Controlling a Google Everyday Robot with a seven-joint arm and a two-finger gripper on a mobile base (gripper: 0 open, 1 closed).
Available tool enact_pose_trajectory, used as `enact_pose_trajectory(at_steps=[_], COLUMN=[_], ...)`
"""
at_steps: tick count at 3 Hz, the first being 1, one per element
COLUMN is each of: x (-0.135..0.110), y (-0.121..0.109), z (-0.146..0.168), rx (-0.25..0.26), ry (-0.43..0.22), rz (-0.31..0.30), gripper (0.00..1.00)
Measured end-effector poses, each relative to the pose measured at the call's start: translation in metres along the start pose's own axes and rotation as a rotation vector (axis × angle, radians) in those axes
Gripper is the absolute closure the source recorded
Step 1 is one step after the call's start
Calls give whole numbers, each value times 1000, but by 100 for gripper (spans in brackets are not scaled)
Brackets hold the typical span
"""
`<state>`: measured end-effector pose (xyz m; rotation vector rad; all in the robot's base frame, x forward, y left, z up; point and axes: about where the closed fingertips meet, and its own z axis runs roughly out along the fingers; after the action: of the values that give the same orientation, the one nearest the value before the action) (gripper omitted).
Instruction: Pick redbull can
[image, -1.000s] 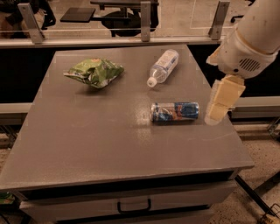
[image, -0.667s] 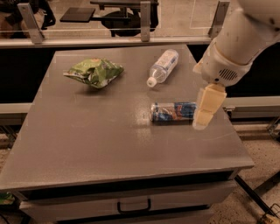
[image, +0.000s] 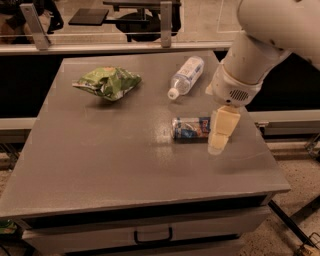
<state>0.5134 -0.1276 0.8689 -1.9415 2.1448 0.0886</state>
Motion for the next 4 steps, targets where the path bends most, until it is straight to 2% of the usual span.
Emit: enact_pose_trajectory(at_steps=[1, 2, 3, 4], x=[-2, -1, 3, 7], y=[-1, -1, -2, -4], z=[15, 25, 25, 13], rx=[-29, -50, -61, -72], ry=[20, 51, 70, 86], rz=[-10, -13, -6, 2], gripper=[0, 16, 41, 72])
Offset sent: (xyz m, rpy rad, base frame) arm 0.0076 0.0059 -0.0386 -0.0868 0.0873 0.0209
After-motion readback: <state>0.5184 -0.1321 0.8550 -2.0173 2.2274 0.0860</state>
